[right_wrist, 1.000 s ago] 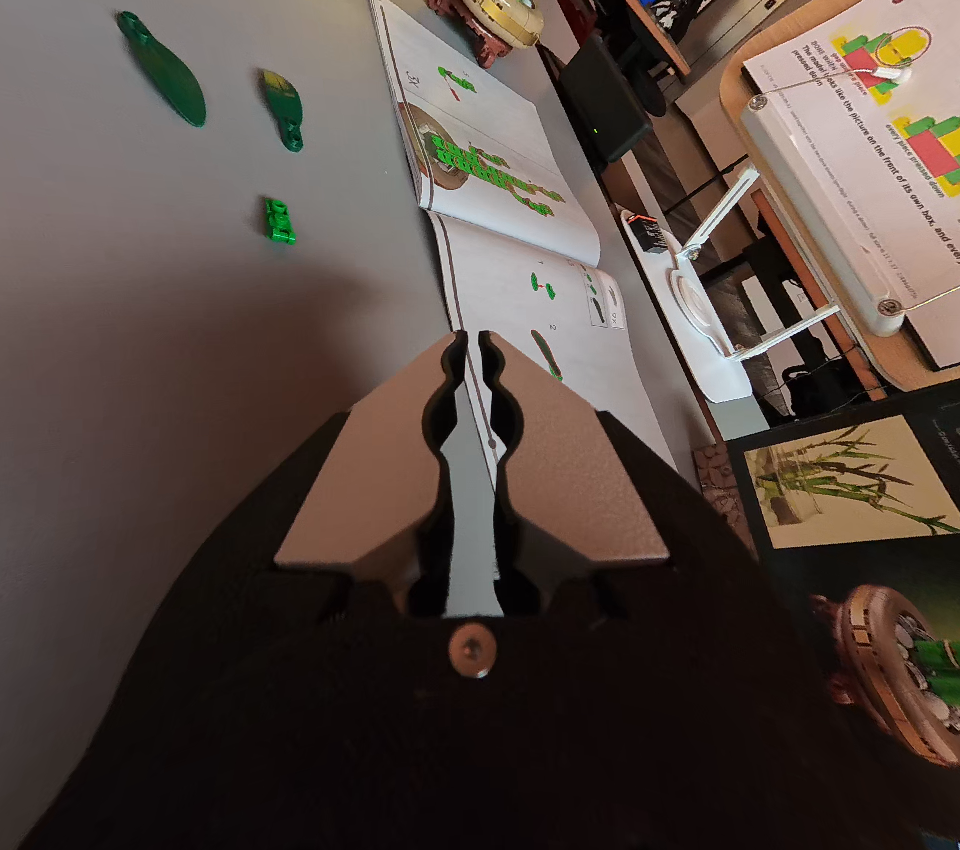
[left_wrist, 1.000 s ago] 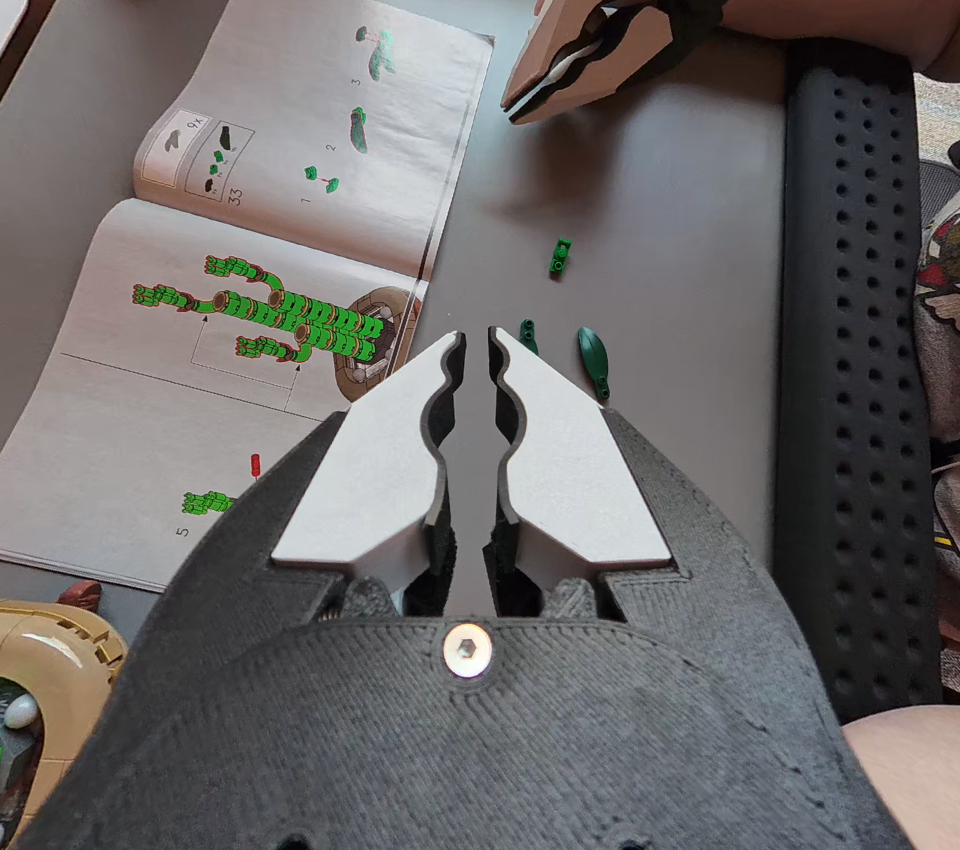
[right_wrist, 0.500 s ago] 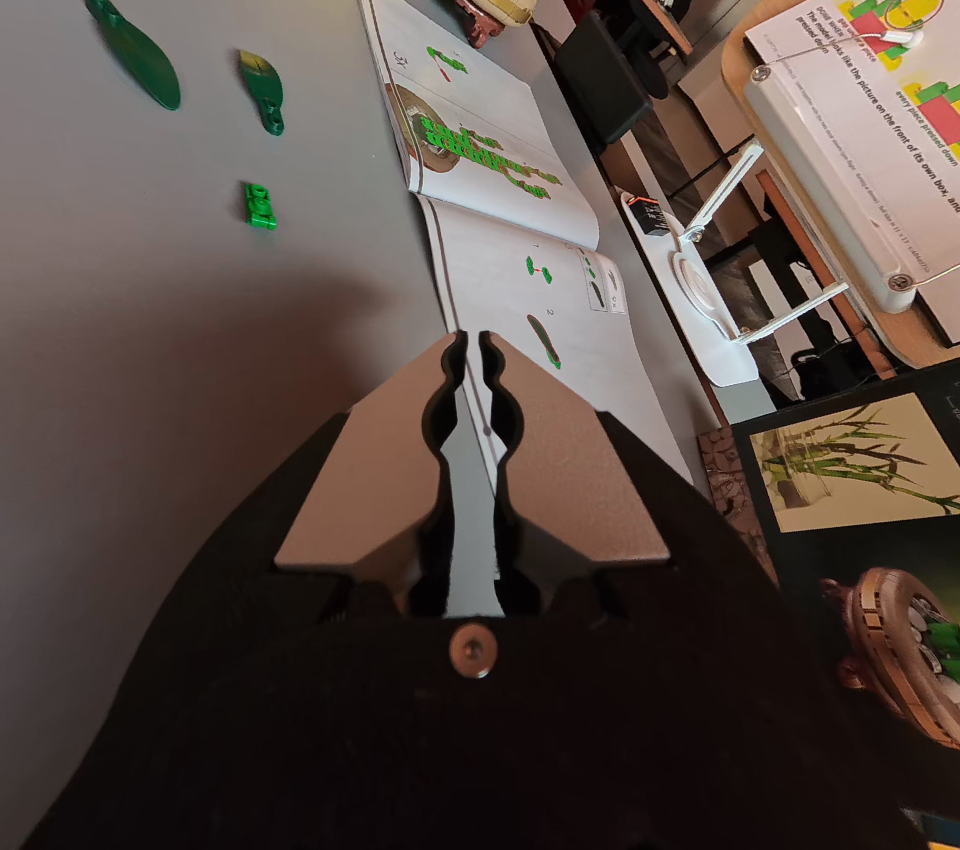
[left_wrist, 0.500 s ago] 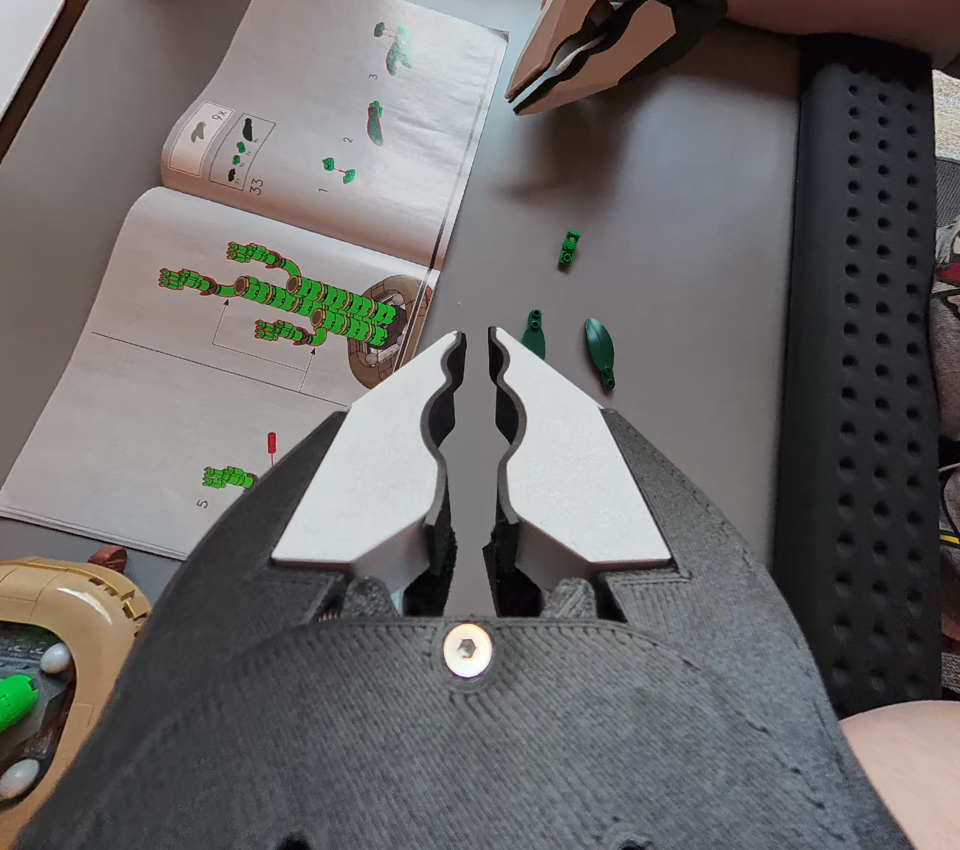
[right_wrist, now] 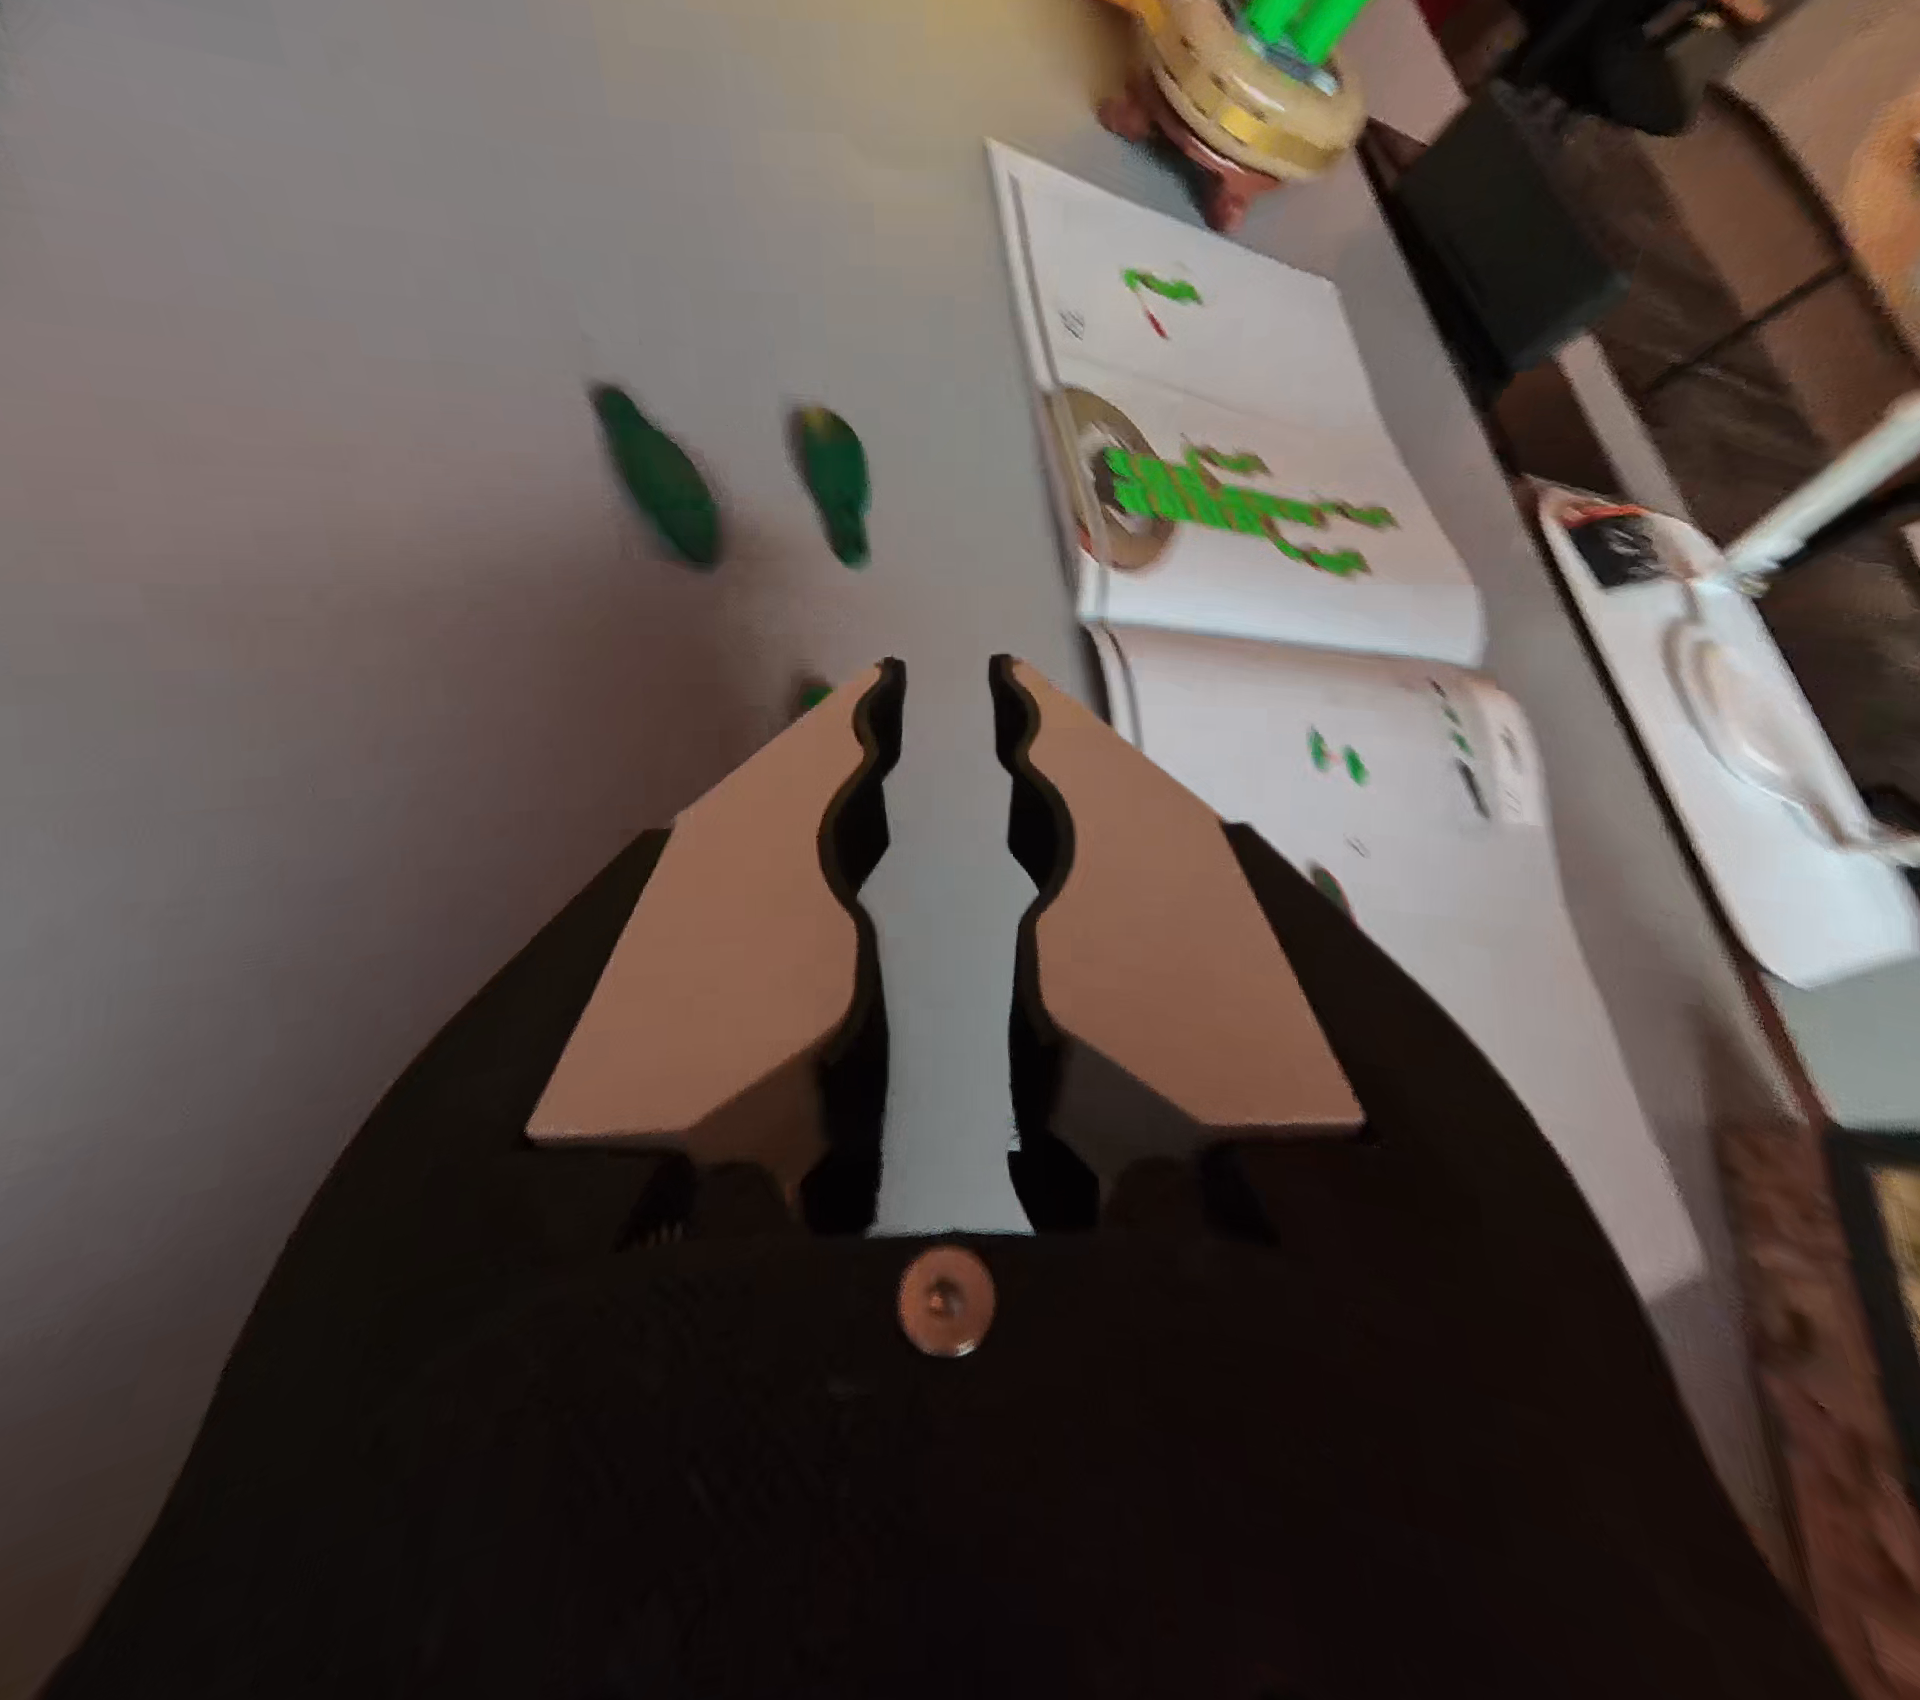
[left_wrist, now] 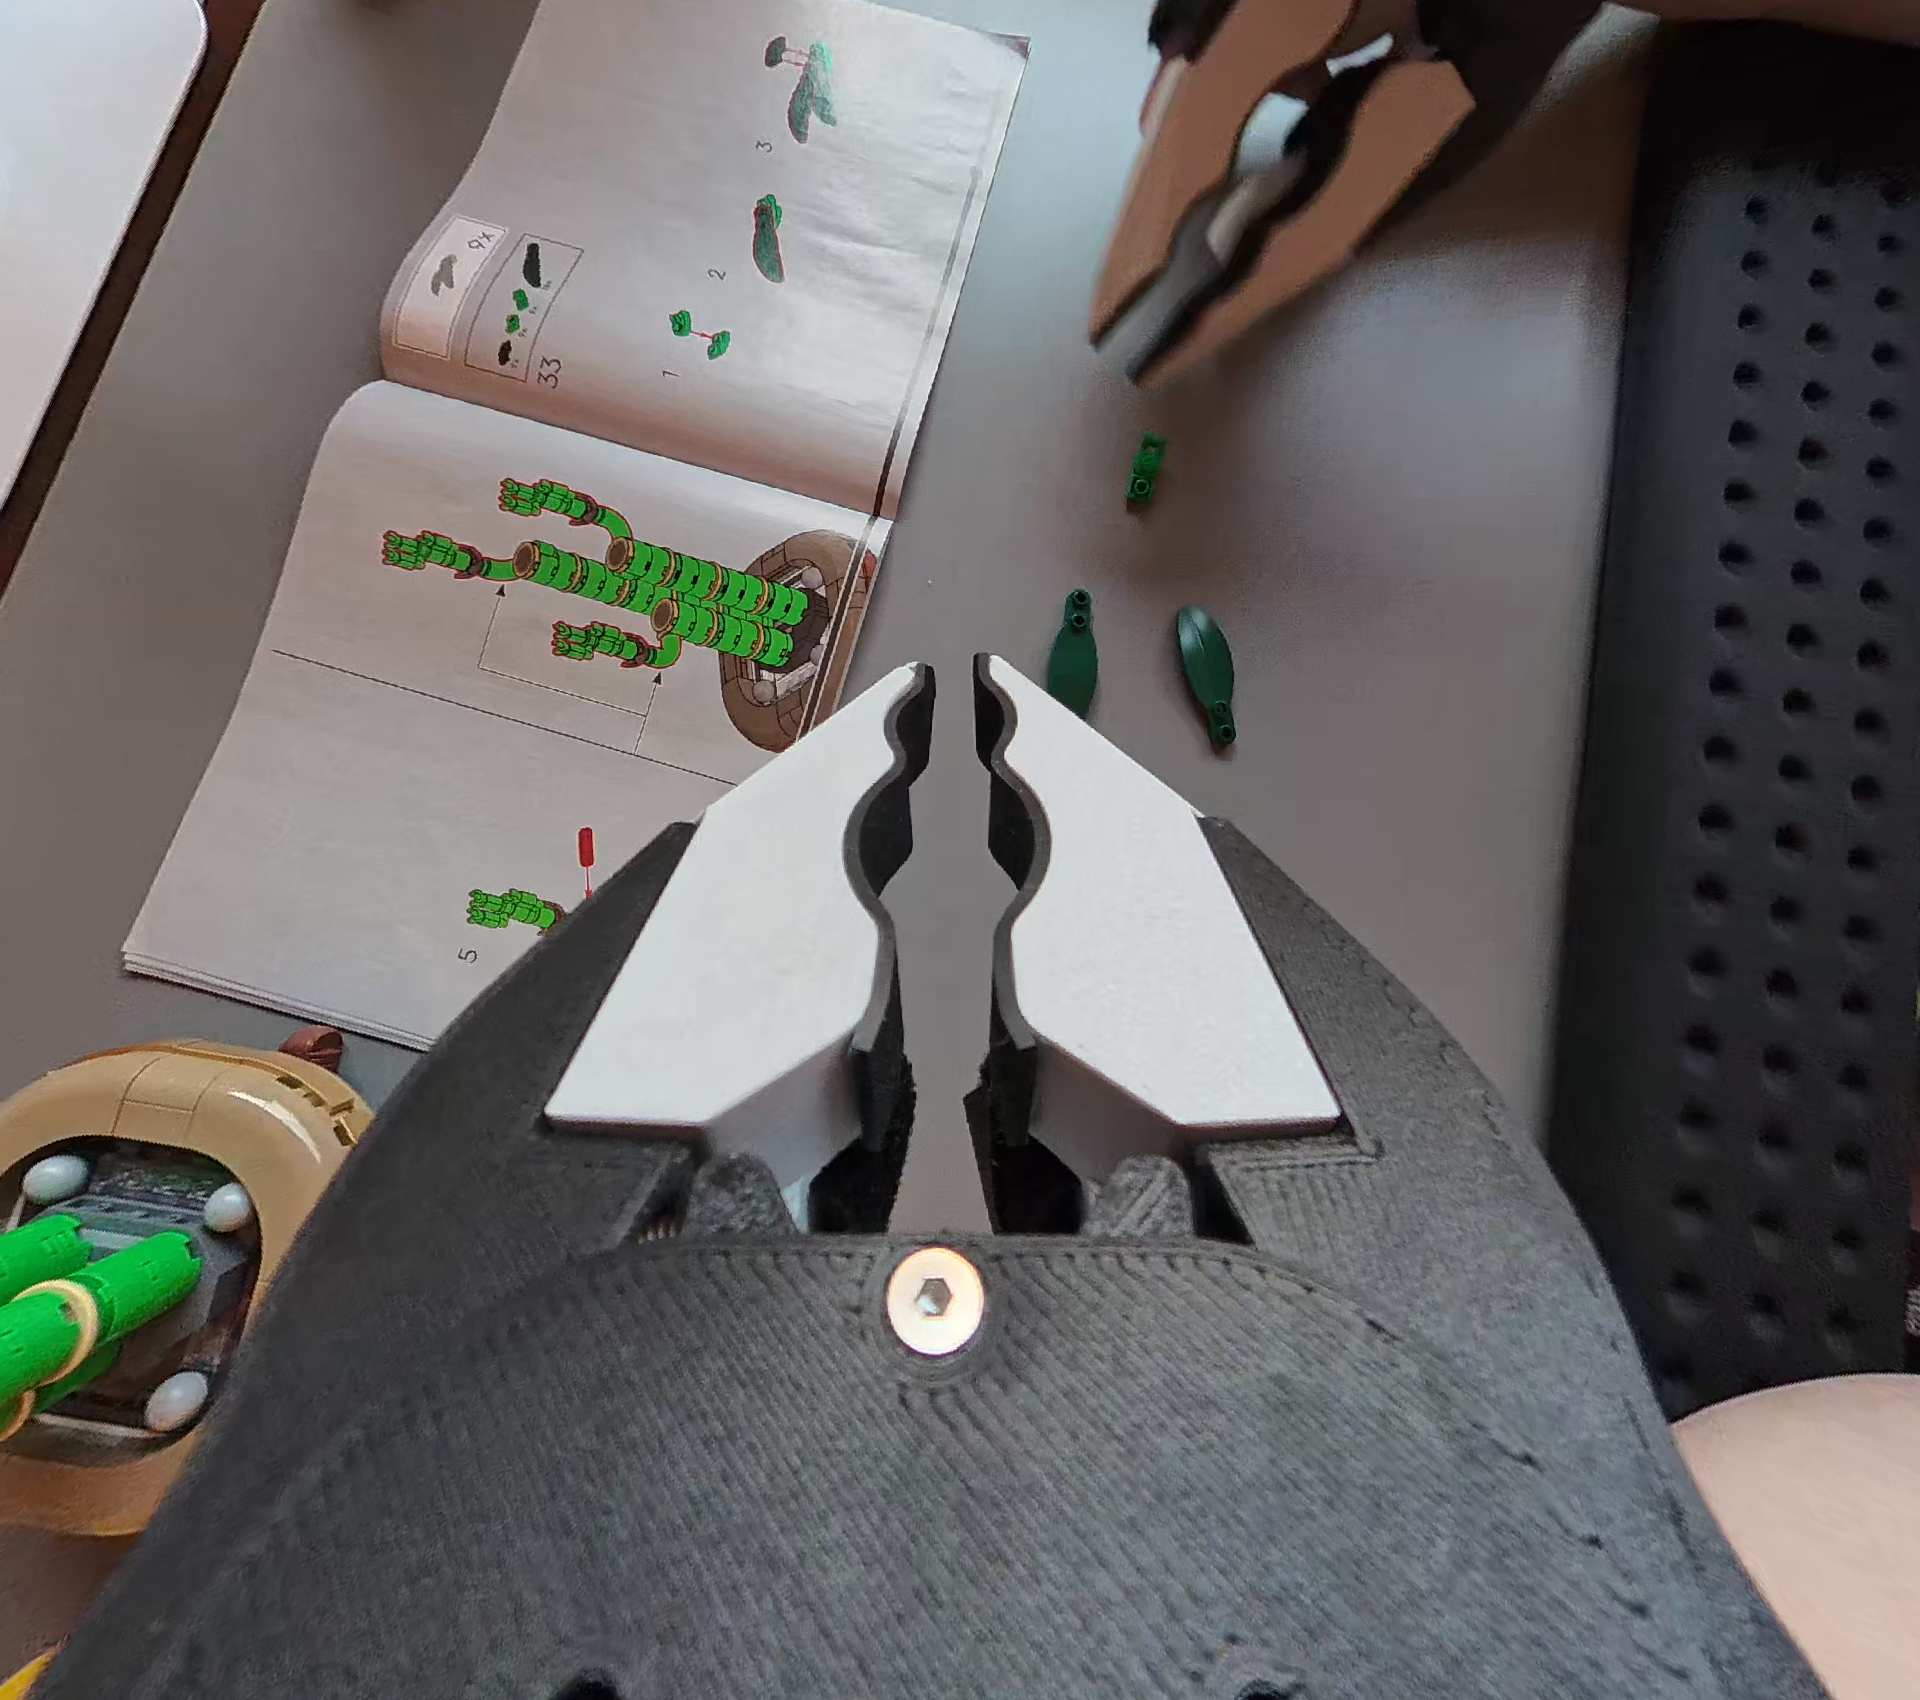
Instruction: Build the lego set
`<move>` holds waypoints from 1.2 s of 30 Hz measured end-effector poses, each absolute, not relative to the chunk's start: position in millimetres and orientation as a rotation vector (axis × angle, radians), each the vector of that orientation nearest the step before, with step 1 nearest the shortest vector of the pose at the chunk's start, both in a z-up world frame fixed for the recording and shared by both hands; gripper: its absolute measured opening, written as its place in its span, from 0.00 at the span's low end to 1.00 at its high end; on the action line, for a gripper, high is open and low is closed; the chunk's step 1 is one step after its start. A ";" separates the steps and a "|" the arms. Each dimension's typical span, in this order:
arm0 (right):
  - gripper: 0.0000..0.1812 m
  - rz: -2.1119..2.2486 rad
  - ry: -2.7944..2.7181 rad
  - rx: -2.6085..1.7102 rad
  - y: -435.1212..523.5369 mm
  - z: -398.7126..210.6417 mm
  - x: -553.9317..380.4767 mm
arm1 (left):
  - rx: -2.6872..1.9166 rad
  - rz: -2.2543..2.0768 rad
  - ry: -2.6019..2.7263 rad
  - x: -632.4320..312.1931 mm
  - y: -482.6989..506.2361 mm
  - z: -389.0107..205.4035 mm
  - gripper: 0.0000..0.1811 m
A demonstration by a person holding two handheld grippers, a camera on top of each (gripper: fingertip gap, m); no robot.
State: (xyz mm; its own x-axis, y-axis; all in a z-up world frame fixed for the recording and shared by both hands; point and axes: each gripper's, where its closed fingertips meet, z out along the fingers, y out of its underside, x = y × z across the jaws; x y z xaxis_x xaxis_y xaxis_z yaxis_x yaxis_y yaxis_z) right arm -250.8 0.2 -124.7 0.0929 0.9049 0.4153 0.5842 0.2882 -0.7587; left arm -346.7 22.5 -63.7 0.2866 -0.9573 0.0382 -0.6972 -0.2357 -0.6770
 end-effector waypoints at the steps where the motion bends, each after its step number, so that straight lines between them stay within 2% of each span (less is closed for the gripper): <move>1: 0.09 0.500 -1.620 -1.415 -10.5 -122.2 -263.6 | -2.009 -0.624 1.476 -346.1 22.2 -63.0 0.03; 5: 0.11 0.675 -1.624 -1.506 -19.2 -123.5 -304.8 | -2.001 -0.634 1.493 -342.2 20.0 -63.2 0.03; 9: 0.13 0.567 -1.732 -1.618 -9.0 -152.6 -309.6 | -2.008 -0.617 1.506 -343.4 19.8 -66.0 0.03; 18: 0.11 0.597 -1.693 -1.689 -5.9 -162.4 -309.2 | -1.999 -0.643 1.499 -343.2 20.3 -64.0 0.03; 26: 0.04 0.608 -1.690 -1.801 -10.6 -164.5 -302.4 | -2.019 -0.644 1.508 -342.0 20.8 -70.1 0.03; 30: 0.04 0.316 -1.740 -1.579 -16.5 -152.4 -295.4 | -2.023 -0.633 1.522 -339.9 19.4 -72.2 0.03; 36: 0.03 0.188 -1.659 -1.297 -8.6 -114.9 -269.8 | -1.998 -0.705 1.525 -330.1 16.7 -72.0 0.03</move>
State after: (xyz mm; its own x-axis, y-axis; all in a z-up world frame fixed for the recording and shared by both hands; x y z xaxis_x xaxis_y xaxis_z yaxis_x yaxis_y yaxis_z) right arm -269.8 -8.6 -114.9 0.0540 0.8065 0.5887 0.6542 0.4168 -0.6311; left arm -330.1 16.7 -72.0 0.2287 -0.9694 0.0889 -0.6957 -0.2266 -0.6817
